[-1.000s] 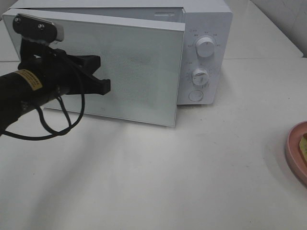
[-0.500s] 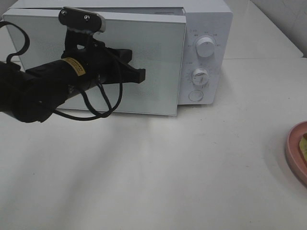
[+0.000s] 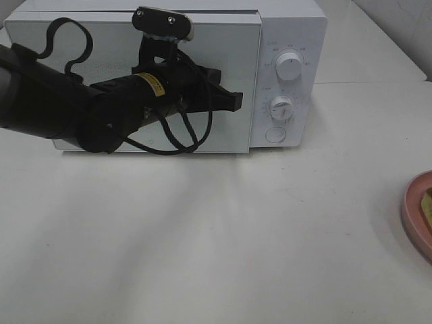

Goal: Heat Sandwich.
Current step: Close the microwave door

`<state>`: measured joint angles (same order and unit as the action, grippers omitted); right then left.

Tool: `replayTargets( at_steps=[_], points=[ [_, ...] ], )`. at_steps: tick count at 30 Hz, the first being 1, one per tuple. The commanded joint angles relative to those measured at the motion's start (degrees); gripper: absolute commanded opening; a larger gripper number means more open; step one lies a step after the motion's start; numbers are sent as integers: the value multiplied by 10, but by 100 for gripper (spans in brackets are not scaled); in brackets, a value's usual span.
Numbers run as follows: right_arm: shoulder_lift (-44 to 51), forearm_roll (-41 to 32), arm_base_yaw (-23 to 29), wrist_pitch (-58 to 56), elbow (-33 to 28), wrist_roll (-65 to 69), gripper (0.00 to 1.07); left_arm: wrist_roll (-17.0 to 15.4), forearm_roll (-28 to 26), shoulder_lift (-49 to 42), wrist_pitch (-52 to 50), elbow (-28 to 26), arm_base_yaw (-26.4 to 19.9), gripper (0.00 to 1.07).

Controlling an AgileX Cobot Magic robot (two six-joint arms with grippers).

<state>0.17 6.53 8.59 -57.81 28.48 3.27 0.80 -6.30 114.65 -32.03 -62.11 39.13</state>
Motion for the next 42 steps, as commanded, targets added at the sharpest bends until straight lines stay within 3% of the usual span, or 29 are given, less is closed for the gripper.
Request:
replayTargets(
  at_steps=[1, 3, 11, 37, 42],
  points=[
    [15, 2, -5, 7, -1, -1, 76, 21, -59, 18, -3, -37, -7, 0],
    [15, 2, -5, 7, -1, -1, 76, 46, -74, 33, 3, -61, -7, 0],
    [15, 2, -5, 7, -1, -1, 76, 56, -83, 39, 6, -80, -7, 0],
    [15, 2, -5, 7, -1, -1, 76, 57, -84, 31, 15, -80, -12, 0],
    [15, 2, -5, 7, -1, -1, 76, 57, -79, 11, 62, -72, -10, 0]
  ],
)
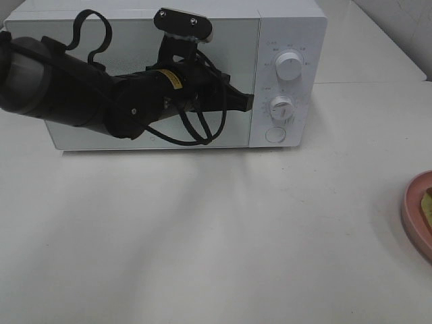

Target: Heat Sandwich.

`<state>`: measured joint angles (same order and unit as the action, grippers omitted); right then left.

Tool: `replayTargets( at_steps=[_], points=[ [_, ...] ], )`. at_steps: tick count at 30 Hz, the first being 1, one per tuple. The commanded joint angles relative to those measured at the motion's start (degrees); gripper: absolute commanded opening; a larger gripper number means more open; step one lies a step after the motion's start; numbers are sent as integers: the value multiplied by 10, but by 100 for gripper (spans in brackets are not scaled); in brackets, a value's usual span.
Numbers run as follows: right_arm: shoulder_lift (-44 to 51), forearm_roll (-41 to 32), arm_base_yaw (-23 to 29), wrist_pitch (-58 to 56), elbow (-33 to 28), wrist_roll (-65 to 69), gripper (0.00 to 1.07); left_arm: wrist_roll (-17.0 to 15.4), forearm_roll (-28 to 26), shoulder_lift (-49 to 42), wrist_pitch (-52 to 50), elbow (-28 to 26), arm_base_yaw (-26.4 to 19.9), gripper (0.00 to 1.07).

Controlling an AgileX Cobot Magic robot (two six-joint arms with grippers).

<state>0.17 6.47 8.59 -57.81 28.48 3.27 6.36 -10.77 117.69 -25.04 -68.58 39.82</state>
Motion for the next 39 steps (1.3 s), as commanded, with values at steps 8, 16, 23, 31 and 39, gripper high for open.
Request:
replayTargets(
  at_steps=[8, 16, 23, 31, 39],
  points=[
    [15, 2, -5, 7, -1, -1, 76, 2, -34, -76, 14, 59, -5, 0],
    [15, 2, -5, 7, -1, -1, 76, -1, -34, -154, 107, 139, -1, 1],
    [15, 2, -5, 7, -1, -1, 76, -1, -36, -212, 231, 172, -1, 56],
    [15, 2, -5, 7, -1, -1, 76, -1, -7, -270, 396, 172, -3, 100],
    [15, 2, -5, 7, -1, -1, 76, -6, 23, -319, 576, 171, -18, 100]
  ],
)
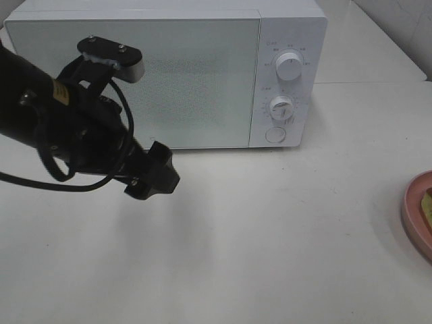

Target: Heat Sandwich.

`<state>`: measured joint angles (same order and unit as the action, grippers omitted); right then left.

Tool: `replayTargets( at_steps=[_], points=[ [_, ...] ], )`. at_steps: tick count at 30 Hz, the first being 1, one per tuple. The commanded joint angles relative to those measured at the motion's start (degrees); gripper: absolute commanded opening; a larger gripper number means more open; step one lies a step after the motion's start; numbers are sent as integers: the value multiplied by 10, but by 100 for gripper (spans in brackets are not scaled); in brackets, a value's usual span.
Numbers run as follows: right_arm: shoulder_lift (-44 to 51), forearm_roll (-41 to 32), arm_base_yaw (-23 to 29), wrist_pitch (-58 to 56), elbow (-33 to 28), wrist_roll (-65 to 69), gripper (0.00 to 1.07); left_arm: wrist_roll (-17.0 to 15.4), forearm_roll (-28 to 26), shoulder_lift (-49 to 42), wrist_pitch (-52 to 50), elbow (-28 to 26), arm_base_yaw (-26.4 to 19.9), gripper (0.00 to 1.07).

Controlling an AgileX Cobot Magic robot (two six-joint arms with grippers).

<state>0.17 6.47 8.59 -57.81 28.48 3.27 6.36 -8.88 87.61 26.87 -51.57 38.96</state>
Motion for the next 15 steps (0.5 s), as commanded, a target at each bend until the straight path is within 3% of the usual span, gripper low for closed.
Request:
replayTargets(
  at_steps=[1, 3, 7, 10, 12, 15],
  points=[
    [15, 2, -5, 7, -1, -1, 76, -12, 4, -23, 74, 1, -18, 100],
    [15, 2, -5, 7, -1, -1, 76, -18, 5, -28, 93, 1, -29, 100],
    [15, 2, -5, 7, -1, -1, 76, -22, 4, -48, 198, 0, -111, 100],
    [15, 2, -5, 7, -1, -1, 76, -21, 3, -53, 229, 0, -141, 100],
    [15, 2, -5, 7, -1, -1, 76, -21, -2, -66, 266, 0, -193, 100],
    [15, 2, -5, 7, -1, -1, 76, -21, -3, -76, 286, 0, -233, 100]
  ],
)
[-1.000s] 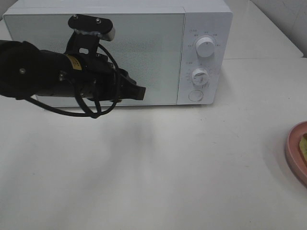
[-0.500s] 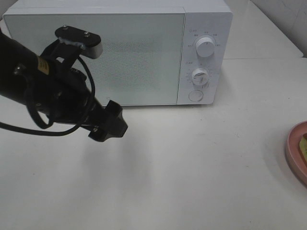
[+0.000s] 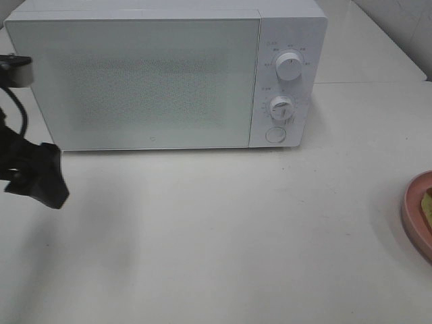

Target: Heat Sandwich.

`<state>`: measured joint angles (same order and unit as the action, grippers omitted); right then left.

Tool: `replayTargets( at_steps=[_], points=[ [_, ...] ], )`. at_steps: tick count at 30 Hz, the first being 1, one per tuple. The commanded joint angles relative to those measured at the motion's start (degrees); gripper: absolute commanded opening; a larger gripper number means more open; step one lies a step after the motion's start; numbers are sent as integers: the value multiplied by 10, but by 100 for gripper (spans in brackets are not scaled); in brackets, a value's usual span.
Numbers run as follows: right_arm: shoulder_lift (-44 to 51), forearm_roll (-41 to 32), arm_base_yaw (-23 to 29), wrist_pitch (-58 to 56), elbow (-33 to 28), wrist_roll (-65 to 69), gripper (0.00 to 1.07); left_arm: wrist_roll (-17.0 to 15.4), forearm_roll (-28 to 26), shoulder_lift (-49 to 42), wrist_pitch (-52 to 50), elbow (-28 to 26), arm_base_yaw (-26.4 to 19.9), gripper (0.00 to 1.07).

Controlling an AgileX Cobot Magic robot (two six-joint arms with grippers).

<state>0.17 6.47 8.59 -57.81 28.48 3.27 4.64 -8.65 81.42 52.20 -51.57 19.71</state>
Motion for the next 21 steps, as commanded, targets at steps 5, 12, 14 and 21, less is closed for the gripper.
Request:
replayTargets(
  at_steps=[5, 12, 14, 21],
  points=[
    [15, 2, -5, 7, -1, -1, 76, -3, -6, -43, 91, 0, -127, 100],
    [15, 2, -5, 7, -1, -1, 76, -6, 0, -105, 160, 1, -197, 100],
    [15, 2, -5, 7, -1, -1, 76, -7, 3, -129, 172, 1, -198, 100],
    [15, 2, -5, 7, -1, -1, 76, -12, 10, -241, 172, 34, -198, 100]
  ],
)
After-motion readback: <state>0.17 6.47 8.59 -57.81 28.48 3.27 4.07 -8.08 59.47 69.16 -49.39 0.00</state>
